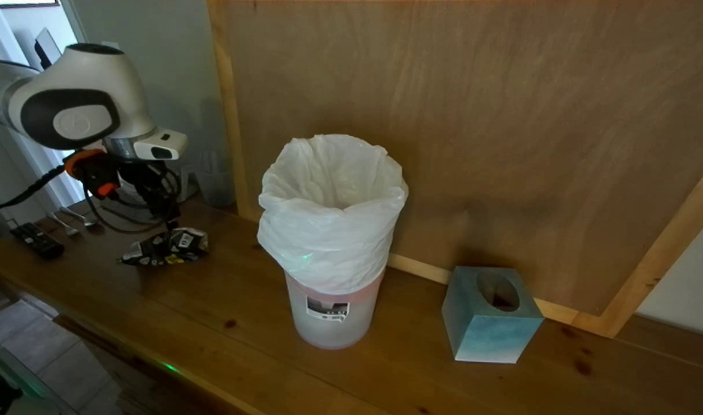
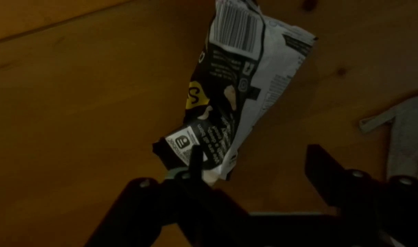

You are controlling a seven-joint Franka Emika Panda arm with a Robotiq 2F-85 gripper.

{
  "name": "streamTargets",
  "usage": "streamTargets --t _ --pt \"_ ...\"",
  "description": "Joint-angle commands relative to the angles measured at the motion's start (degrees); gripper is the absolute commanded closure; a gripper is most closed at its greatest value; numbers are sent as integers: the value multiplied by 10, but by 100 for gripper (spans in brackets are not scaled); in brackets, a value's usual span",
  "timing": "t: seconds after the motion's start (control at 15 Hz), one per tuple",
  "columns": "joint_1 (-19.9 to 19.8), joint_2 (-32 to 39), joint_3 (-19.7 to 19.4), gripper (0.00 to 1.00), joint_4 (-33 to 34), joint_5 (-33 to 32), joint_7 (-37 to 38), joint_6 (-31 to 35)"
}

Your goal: Pour the contents from the black packet into the bin

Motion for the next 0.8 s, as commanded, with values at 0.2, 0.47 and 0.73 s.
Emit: streamTargets --t 0.2,0.47,0.73 --pt "0 -98 3 0 35 -62 -4 -92" --pt "2 -152 5 0 61 -94 -15 -145" --pt "6 -184 1 0 88 -90 -24 -193"
